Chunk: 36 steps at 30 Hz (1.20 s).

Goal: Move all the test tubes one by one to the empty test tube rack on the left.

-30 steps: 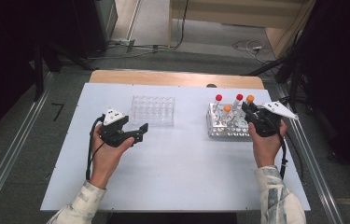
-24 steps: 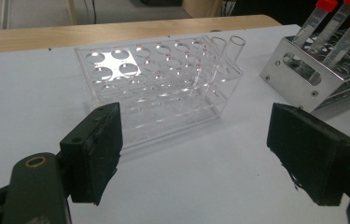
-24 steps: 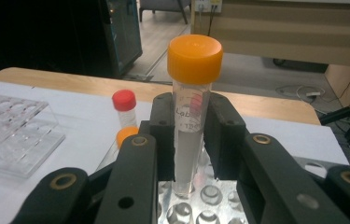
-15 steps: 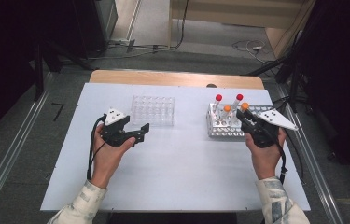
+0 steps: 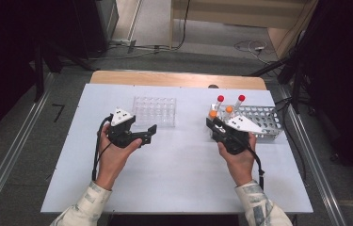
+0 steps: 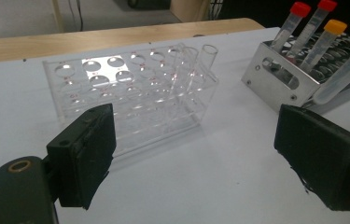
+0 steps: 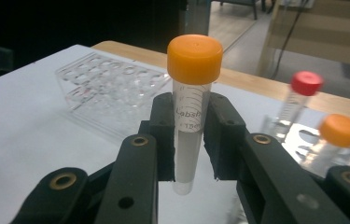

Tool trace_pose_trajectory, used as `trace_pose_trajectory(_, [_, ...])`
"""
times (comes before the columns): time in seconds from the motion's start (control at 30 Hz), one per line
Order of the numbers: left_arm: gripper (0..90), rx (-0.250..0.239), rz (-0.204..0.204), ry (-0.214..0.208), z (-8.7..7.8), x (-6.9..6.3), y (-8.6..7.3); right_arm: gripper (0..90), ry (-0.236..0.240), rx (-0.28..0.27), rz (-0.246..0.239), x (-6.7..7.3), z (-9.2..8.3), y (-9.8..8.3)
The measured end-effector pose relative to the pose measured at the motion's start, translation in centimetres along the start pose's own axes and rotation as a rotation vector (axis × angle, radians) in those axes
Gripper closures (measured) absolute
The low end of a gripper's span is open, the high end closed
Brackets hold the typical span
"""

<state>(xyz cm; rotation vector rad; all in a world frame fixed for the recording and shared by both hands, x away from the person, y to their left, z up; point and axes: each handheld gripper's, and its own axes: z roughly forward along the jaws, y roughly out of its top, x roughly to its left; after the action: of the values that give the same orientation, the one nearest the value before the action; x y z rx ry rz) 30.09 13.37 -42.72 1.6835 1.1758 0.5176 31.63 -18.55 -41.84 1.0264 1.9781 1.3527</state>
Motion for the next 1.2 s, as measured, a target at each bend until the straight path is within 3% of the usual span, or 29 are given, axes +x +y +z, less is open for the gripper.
trace_pose_trajectory(0.43, [12.3,-0.019,0.048,-0.054,1.1,-2.9,1.8,71.5,0.072,0.047,-0.027,3.3,3.7,-1.2])
trace_pose_trajectory(0.7, [17.9,-0.011,0.086,-0.084,2.2,-4.6,2.3,71.5,0.101,0.064,-0.033,4.9,5.2,-1.7])
trace_pose_trajectory(0.8, [25.2,-0.014,0.097,-0.095,2.4,-4.9,2.4,71.5,0.111,0.066,-0.042,5.5,5.4,-1.7])
trace_pose_trajectory(0.97, [45.9,-0.011,0.116,-0.133,3.0,-5.4,2.4,71.5,0.131,0.062,-0.059,6.5,5.5,-1.4])
trace_pose_trajectory(1.2, [60.4,0.009,0.130,-0.144,3.1,-5.4,2.2,71.5,0.141,0.058,-0.065,6.8,5.5,-1.2])
